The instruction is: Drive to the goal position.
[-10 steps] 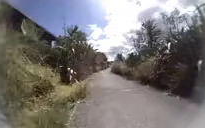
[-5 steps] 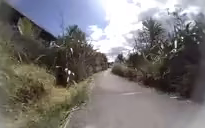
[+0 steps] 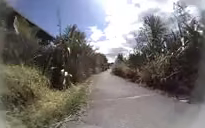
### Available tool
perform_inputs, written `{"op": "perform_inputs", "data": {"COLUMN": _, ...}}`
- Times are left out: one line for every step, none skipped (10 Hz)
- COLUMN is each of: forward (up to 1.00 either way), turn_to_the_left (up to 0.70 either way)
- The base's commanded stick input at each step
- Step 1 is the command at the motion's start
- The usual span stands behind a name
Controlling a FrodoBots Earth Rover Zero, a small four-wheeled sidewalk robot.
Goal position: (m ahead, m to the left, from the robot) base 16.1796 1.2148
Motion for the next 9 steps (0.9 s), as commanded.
{"op": "perform_inputs", "data": {"forward": 0.7, "turn_to_the_left": 0.0}}
{"op": "perform_inputs", "data": {"forward": 0.7, "turn_to_the_left": 0.0}}
{"op": "perform_inputs", "data": {"forward": 0.7, "turn_to_the_left": 0.0}}
{"op": "perform_inputs", "data": {"forward": 0.7, "turn_to_the_left": 0.0}}
{"op": "perform_inputs", "data": {"forward": 0.7, "turn_to_the_left": 0.0}}
{"op": "perform_inputs", "data": {"forward": 0.7, "turn_to_the_left": 0.0}}
{"op": "perform_inputs", "data": {"forward": 0.7, "turn_to_the_left": 0.0}}
{"op": "perform_inputs", "data": {"forward": 0.7, "turn_to_the_left": 0.0}}
{"op": "perform_inputs", "data": {"forward": 0.7, "turn_to_the_left": 0.0}}
